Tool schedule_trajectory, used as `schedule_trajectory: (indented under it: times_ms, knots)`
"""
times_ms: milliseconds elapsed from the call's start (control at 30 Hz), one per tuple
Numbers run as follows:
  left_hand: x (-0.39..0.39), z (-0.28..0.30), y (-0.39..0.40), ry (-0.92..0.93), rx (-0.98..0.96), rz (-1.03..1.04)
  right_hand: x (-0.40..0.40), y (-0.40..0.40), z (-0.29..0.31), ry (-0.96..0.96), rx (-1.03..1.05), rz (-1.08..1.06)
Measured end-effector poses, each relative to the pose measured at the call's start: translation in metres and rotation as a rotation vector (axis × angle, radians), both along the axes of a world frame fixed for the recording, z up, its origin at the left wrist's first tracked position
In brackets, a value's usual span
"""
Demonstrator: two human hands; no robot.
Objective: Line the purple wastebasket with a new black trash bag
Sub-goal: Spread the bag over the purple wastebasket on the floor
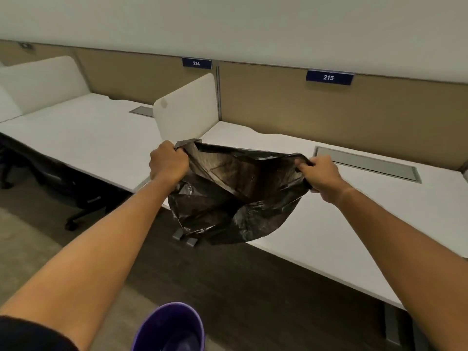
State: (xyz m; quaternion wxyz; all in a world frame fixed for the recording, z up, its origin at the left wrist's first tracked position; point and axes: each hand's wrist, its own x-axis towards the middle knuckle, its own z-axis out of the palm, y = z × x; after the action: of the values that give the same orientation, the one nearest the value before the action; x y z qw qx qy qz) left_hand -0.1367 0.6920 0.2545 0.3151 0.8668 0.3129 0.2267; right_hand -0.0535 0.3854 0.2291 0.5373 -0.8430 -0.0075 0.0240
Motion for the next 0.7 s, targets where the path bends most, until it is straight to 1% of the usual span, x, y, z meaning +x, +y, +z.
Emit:
schedule_trajectory:
  times_ms: [133,267,367,467,600,700]
  knots:
    - [-0.054,-0.025,0.024,0.047,0.017,0.074,-0.036,0.038,-0.018,0.090,0.056,0.139]
    - [-0.108,-0.054,0.052,0.089,0.002,0.197,-0.069,0.072,-0.045,0.248,-0.010,0.322]
    - [-0.149,-0.080,0.077,0.127,0.010,0.251,-0.091,0.101,-0.066,0.376,-0.079,0.437]
    - [-0.187,-0.110,0.108,0.173,-0.022,0.279,-0.108,0.132,-0.091,0.488,-0.058,0.448]
    - [-0.235,-0.156,0.149,0.244,-0.074,0.344,-0.131,0.176,-0.133,0.606,0.005,0.365]
    - [-0.266,-0.195,0.178,0.340,-0.094,0.367,-0.151,0.202,-0.173,0.656,-0.073,0.316]
